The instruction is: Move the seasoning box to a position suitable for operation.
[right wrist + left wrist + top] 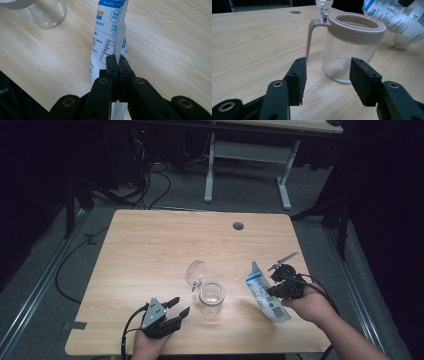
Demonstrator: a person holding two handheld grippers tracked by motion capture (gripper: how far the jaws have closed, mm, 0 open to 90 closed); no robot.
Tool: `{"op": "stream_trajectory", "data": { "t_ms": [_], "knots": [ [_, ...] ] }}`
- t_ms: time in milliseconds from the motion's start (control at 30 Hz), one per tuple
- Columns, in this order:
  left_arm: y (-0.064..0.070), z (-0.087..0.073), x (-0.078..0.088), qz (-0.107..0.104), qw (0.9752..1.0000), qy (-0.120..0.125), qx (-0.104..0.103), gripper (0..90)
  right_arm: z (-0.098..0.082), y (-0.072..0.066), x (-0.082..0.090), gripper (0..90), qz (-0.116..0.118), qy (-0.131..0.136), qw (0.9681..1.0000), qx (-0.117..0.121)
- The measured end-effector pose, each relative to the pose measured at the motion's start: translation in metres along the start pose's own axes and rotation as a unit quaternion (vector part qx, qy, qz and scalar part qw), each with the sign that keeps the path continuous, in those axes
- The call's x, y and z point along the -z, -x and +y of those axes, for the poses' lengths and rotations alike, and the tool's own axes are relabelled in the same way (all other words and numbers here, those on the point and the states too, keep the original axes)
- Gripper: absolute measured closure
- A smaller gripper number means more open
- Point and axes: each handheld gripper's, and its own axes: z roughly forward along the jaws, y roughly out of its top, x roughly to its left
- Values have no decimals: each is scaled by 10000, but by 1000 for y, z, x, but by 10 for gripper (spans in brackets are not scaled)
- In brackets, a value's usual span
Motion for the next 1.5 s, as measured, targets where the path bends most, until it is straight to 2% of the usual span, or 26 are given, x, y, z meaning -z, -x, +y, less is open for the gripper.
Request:
{"op": "stream_trajectory", "data": {
  "t_ms": [233,333,533,667,733,800,1000,1167,1300,1467,1500],
  "knots": [
    [0,0,0,-6,10000,1,-3,482,3,2,7,900,81,-114,9999,3],
    [0,0,0,-4,10000,1,-2,482,5,2,9,900,93,-189,9998,72],
    [1,0,0,-12,10000,-4,-5,482,7,0,8,900,20,-369,9992,118],
    [1,0,-1,-36,10000,-30,-21,482,7,-1,8,900,-34,-394,9990,214],
    [2,0,-1,-46,10000,-25,-29,481,7,-2,9,900,-12,-401,9990,180],
    [3,0,-1,-66,10000,-26,-57,482,7,-2,10,900,-23,-388,9989,271],
    [8,1,-1,-124,9998,-46,-151,486,6,-5,13,900,-45,-458,9986,275],
    [19,4,-1,-224,9990,-66,-370,485,5,-7,15,900,-90,-499,9983,274],
    [28,6,-2,-374,9982,-98,-460,481,4,-8,16,900,-87,-493,9985,234],
    [40,8,-7,-452,9971,-136,-600,479,2,-11,15,900,-46,-459,9987,238],
    [47,8,-10,-455,9961,-151,-746,475,1,-12,15,900,-37,-443,9987,246]
  ]
}}
